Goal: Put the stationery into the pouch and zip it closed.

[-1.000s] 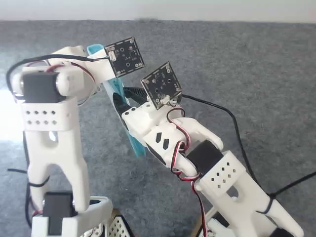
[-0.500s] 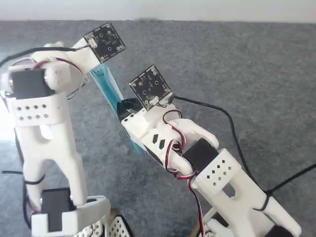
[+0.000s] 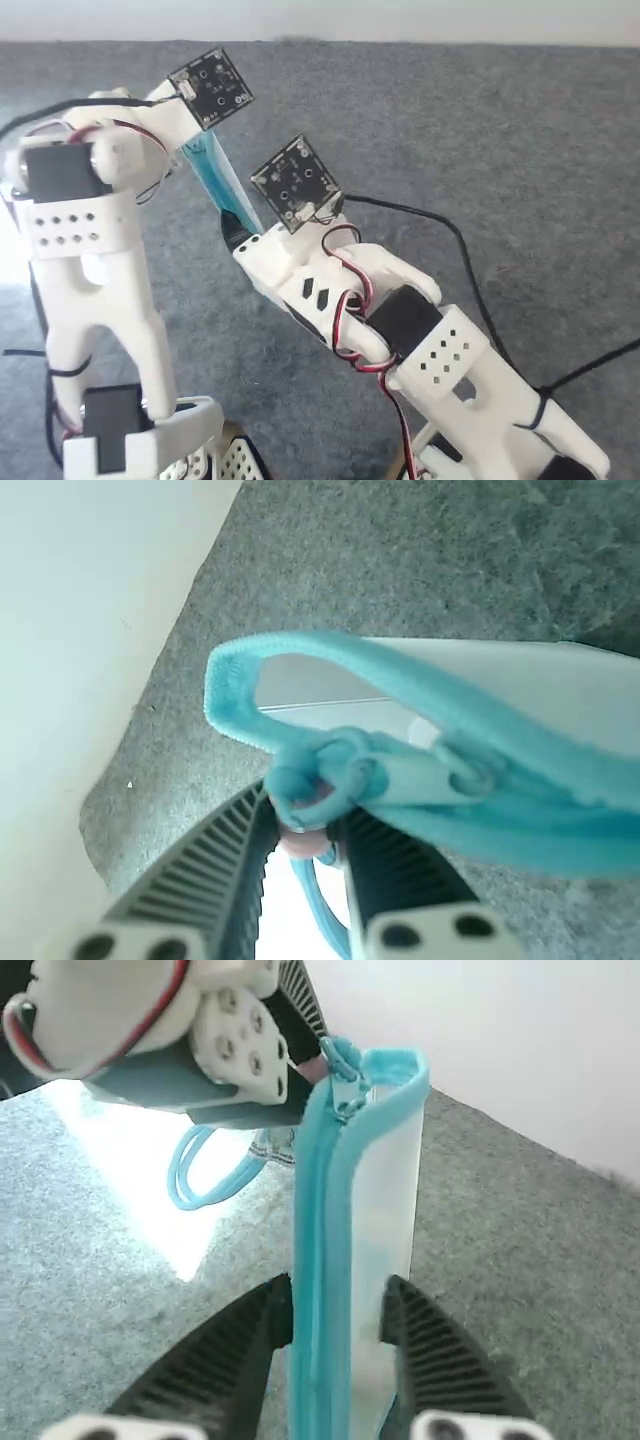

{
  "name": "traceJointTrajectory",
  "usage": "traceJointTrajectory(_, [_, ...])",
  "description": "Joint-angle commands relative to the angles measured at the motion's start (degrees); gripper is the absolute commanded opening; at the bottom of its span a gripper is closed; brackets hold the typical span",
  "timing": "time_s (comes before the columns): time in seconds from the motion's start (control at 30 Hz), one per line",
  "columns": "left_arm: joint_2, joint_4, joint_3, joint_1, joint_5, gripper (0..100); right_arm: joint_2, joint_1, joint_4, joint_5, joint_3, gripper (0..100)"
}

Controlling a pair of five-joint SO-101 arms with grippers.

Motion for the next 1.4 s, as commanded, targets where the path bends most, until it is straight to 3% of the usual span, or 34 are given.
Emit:
traceJointTrajectory(0.0, [0.6, 0.1, 0.5, 0.0, 0.5, 1, 0.9, -0.2, -2.6, 2.4, -4.0, 39.4])
traceJointTrajectory(0.33, [0.6, 1.4, 0.6, 0.8, 0.4, 1, 6.8, -0.1, -11.8, 2.8, -4.0, 41.1])
traceJointTrajectory(0.63, [0.6, 1.6, 0.6, 1.0, 0.5, 1, -5.5, -4.2, -1.4, 2.5, -2.4, 41.1])
traceJointTrajectory(0.83, [0.6, 2.5, 0.6, 3.0, 1.9, 1, -8.2, -5.9, -6.1, 2.8, 1.4, 41.1])
traceJointTrajectory(0.97, [0.5, 6.9, 0.6, 4.8, -0.8, 1, -3.7, -3.9, -9.5, 2.8, -1.1, 41.1])
traceJointTrajectory(1.37, [-0.1, 7.1, 4.6, 4.2, -14.3, 1, 1.2, -1.6, -3.2, 2.8, -5.1, 41.1])
